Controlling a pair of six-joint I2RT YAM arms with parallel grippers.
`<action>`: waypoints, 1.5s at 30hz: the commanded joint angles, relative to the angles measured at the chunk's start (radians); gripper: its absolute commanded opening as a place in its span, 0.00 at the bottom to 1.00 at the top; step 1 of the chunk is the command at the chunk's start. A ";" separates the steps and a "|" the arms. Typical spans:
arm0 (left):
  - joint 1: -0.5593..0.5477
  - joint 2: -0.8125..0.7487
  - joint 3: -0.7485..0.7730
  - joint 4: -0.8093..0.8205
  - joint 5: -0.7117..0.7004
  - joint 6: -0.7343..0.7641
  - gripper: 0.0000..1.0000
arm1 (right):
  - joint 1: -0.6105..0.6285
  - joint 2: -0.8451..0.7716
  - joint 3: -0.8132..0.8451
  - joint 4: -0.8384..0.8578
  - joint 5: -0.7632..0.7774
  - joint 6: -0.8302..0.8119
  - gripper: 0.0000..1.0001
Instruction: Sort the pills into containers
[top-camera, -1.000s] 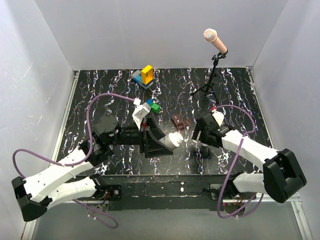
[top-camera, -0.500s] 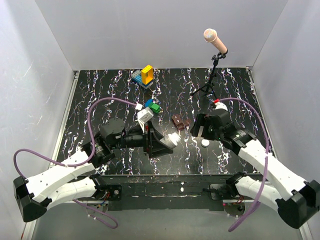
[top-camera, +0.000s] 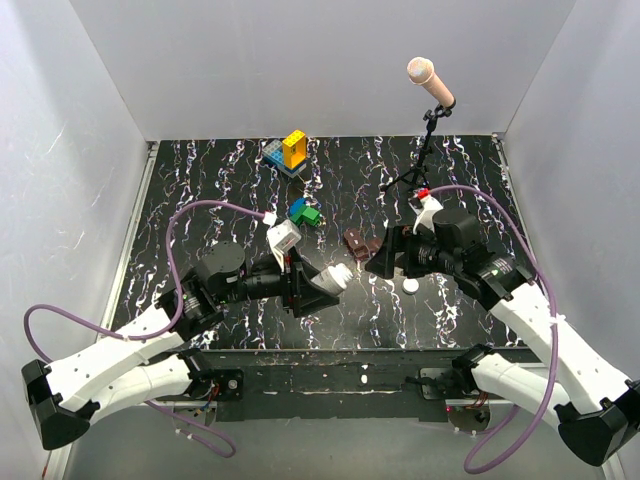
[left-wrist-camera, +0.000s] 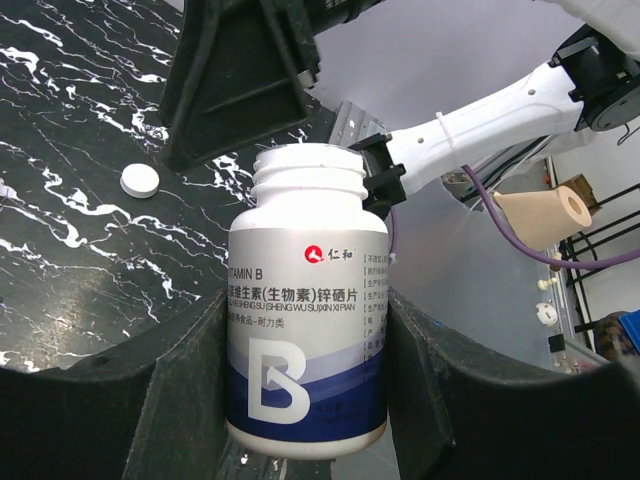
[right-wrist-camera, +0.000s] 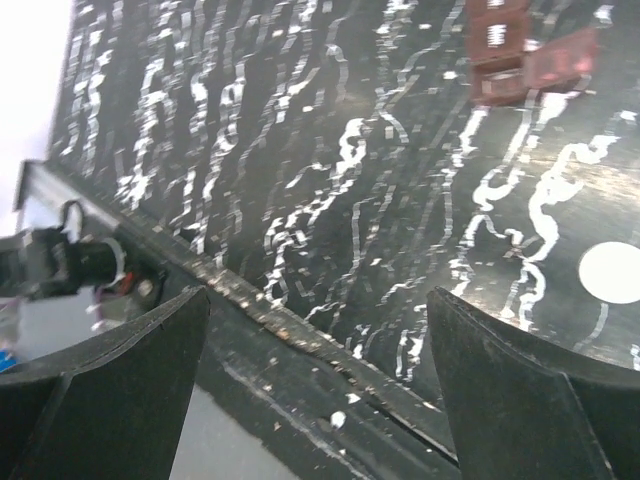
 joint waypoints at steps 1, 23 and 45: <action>0.002 -0.020 0.002 -0.013 -0.012 0.035 0.00 | -0.007 -0.035 0.094 0.075 -0.216 -0.037 0.94; 0.002 -0.034 0.082 -0.001 -0.022 0.055 0.00 | -0.019 0.040 0.232 0.025 -0.350 0.058 0.51; 0.002 0.003 0.105 0.039 -0.026 0.034 0.00 | 0.045 0.082 0.249 0.169 -0.539 0.192 0.01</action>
